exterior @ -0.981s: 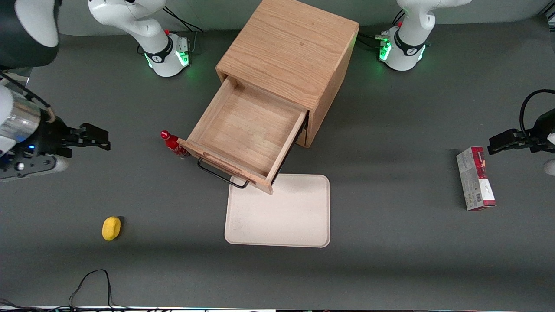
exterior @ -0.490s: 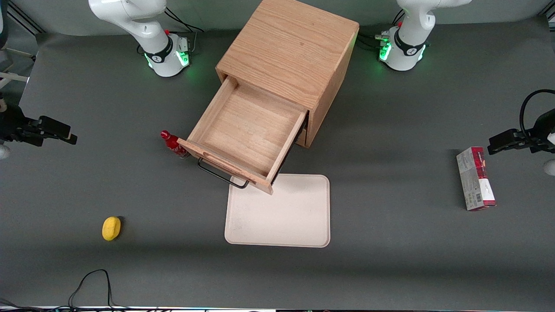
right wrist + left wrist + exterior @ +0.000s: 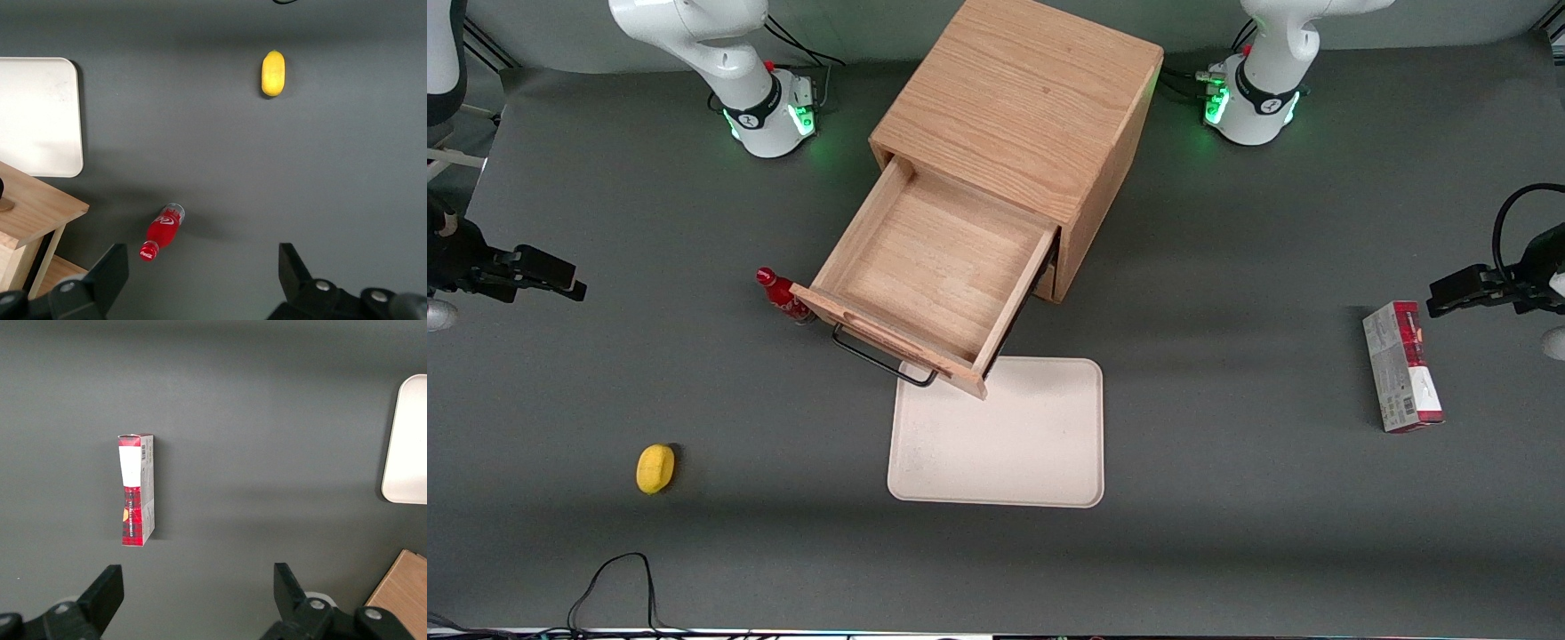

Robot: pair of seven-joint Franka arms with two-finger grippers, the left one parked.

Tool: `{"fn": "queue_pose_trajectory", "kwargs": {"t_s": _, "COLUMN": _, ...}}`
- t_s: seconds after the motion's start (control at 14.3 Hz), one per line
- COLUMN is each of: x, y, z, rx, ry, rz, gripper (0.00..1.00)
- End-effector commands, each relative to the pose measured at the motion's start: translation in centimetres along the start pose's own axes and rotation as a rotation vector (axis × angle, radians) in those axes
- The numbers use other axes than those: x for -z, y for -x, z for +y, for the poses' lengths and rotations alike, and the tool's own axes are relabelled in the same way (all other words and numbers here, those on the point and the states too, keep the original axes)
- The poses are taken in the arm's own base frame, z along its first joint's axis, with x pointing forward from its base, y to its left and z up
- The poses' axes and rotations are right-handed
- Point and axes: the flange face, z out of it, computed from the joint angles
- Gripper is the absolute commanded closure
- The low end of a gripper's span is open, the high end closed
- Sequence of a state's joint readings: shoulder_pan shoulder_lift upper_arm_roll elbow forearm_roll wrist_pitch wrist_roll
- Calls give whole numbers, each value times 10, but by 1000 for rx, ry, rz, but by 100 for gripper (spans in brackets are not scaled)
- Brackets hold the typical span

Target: Open upper drawer

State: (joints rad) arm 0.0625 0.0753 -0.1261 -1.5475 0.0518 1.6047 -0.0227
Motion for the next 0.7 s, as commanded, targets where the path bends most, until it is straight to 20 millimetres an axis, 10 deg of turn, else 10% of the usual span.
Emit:
{"fn": "queue_pose_trajectory", "kwargs": {"t_s": 0.0, "x": 1, "y": 1, "z": -2, "rx": -7, "ry": 30, "rz": 11, "gripper": 0}}
{"fn": "queue_pose_trajectory", "kwargs": {"t_s": 0.63, "x": 7, "y": 0, "z": 1, "rx": -9, "ry": 36, "rz": 27, "gripper": 0}}
